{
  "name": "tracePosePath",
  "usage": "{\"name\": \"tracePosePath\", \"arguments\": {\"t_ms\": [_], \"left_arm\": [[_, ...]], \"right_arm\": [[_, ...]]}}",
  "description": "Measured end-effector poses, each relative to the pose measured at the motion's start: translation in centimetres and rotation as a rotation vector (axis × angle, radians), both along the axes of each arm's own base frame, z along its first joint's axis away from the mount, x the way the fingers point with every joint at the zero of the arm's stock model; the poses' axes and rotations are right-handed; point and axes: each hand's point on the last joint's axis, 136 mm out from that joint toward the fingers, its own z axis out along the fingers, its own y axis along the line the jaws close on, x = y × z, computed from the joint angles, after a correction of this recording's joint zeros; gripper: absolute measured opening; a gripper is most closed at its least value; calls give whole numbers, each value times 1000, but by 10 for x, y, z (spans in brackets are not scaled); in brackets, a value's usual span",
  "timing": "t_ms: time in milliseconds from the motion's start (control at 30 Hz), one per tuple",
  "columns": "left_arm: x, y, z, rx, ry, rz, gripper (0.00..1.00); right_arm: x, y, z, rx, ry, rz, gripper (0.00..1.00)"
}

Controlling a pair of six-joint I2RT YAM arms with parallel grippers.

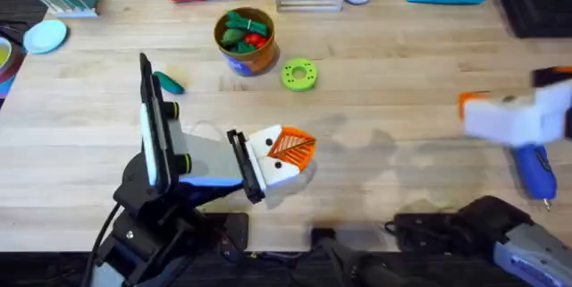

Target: Pick up the gripper from the table and insert it into the empty holder that is missing its gripper. Then pick up a screw, insert it into the mounting hole, and use the screwdriver to tighten it. Finally, clean up the table by picking up the vegetable and placing it into the bucket.

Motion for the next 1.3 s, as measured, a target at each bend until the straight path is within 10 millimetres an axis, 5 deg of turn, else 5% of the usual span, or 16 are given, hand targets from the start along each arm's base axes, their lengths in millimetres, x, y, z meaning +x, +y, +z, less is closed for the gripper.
{"name": "tracePosePath", "arguments": {"t_ms": [400, 600, 933, 1300], "left_arm": [[0, 0, 0, 0, 0, 0, 15], [0, 0, 0, 0, 0, 0, 15], [0, 0, 0, 0, 0, 0, 14], [0, 0, 0, 0, 0, 1, 14]], "right_arm": [[15, -117, -32, -118, 118, -642, 980], [38, -161, -50, -123, 185, -812, 980], [68, -184, -108, -237, 458, -612, 980], [46, -208, -150, -225, 697, -467, 980]]}}
